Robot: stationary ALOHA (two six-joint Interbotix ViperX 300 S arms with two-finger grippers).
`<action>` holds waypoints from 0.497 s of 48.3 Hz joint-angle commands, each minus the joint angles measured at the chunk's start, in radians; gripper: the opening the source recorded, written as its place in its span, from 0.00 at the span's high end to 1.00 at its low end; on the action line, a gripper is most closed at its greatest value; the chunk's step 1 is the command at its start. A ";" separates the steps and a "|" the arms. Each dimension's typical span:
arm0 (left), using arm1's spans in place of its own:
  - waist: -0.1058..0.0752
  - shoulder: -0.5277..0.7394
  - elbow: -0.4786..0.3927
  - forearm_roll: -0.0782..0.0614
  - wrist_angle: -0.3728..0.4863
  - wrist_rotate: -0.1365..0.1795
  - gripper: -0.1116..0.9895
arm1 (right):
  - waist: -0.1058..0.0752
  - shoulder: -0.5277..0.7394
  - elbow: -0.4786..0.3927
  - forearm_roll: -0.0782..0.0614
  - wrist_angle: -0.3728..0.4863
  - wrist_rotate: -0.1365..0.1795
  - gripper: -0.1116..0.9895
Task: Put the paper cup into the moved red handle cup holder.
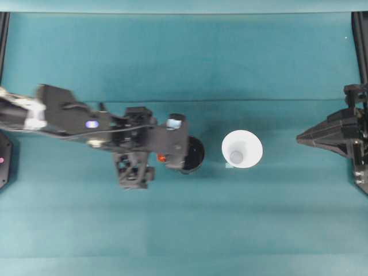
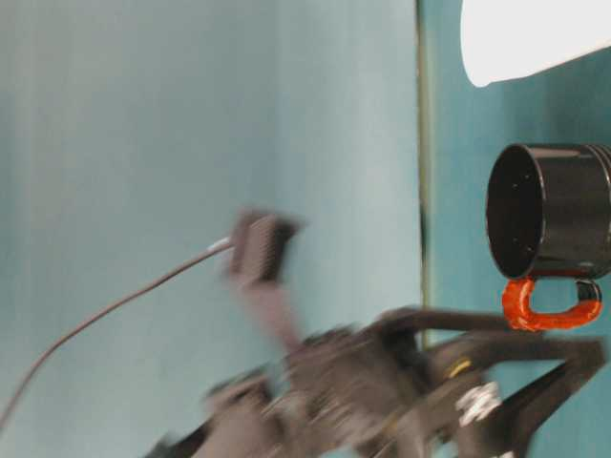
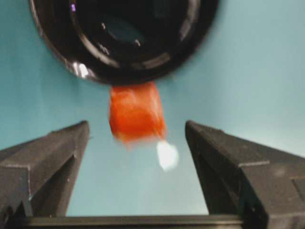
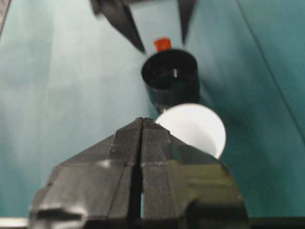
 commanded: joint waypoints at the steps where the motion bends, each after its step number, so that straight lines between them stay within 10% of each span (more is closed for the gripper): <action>1: -0.014 -0.089 0.028 0.000 -0.006 -0.005 0.09 | -0.011 0.009 -0.035 0.003 0.040 0.041 0.99; 24: -0.025 -0.446 0.213 0.000 -0.023 -0.005 0.09 | -0.046 0.071 -0.138 0.000 0.209 0.075 0.79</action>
